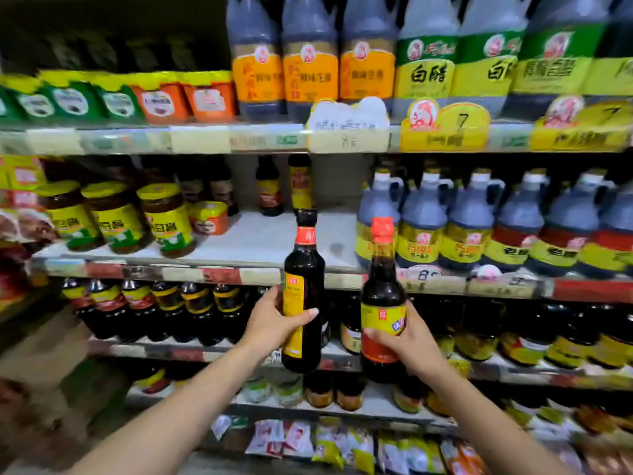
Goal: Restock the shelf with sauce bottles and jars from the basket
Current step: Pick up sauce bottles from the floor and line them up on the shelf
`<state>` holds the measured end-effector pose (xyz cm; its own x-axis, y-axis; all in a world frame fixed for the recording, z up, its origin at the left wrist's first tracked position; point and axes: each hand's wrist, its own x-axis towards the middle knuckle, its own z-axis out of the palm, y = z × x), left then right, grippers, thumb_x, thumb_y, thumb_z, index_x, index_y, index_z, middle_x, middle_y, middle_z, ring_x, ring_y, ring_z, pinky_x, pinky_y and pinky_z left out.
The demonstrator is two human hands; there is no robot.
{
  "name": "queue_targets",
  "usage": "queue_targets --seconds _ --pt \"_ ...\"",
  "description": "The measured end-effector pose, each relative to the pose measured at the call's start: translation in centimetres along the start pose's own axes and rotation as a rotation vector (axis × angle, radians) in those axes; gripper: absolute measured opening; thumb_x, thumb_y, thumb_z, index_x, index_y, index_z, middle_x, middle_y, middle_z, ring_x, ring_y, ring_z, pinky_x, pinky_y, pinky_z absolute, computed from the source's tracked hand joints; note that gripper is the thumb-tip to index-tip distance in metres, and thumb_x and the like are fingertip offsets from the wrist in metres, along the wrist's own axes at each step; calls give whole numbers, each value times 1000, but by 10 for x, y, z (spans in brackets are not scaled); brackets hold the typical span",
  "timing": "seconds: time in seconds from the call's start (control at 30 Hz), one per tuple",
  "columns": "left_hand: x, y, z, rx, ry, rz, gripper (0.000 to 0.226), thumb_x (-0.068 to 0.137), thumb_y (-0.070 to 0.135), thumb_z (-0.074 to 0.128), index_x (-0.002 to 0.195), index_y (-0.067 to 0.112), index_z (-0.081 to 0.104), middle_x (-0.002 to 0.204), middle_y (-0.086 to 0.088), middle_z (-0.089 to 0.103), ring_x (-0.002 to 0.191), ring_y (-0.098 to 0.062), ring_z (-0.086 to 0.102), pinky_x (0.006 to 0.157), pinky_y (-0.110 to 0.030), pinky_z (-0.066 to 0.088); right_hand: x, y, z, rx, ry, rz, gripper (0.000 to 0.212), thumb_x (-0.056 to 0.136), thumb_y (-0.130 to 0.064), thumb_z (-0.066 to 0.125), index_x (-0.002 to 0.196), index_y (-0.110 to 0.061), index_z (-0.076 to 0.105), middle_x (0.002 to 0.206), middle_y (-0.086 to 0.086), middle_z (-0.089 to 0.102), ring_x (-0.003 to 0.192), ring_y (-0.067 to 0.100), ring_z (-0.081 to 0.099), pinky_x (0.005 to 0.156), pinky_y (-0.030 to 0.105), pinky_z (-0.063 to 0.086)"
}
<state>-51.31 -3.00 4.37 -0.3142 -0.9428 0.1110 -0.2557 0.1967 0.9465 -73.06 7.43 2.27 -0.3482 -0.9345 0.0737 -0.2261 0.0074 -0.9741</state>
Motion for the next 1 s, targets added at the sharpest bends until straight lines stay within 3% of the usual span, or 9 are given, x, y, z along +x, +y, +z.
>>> queue_targets --seconds 0.1,0.27,0.47,0.53,0.7,0.87,1.0 --pt "14 -5 -40 -39 86 -4 36 61 28 82 85 33 56 90 14 66 87 -4 63 73 -24 47 24 -11 37 2 -65 -21 58 66 -12 81 114 -14 47 106 14 65 99 30 63 93 51 46" --pt "54 -13 -89 -62 136 18 37 60 30 82 86 32 55 91 9 67 87 -9 64 77 -28 49 61 -35 95 34 -96 -74 50 67 -11 80 105 -22 49 98 4 67 90 21 64 81 31 50" --pt "120 -18 -130 -175 135 24 38 59 31 83 85 29 55 88 6 68 81 -9 65 69 -26 49 110 -64 144 42 -27 -92 52 70 -6 76 112 -8 46 101 12 63 87 20 61 81 34 50" --pt "137 -22 -136 -129 112 31 40 57 34 83 84 30 54 87 9 67 83 -9 64 74 -29 49 125 -70 150 8 23 -103 51 69 -7 77 110 -9 45 97 9 62 85 18 60 78 29 50" --pt "171 -33 -133 -93 45 48 42 58 32 84 86 32 52 90 10 65 87 -11 63 81 -32 50 161 -72 151 -58 162 -86 52 69 -17 78 108 -19 44 98 3 62 92 22 61 85 38 49" --pt "198 -22 -124 -206 1 37 35 62 28 82 83 32 55 88 13 66 82 -4 63 67 -21 46 187 -70 143 -38 229 -77 50 69 -18 78 109 -13 49 97 10 65 90 27 63 82 40 51" --pt "219 -14 -116 -247 16 54 30 65 23 80 85 27 57 85 9 68 76 -2 64 65 -19 46 199 -70 139 58 283 -77 50 70 -14 77 110 -11 49 98 10 64 90 26 62 80 36 51"
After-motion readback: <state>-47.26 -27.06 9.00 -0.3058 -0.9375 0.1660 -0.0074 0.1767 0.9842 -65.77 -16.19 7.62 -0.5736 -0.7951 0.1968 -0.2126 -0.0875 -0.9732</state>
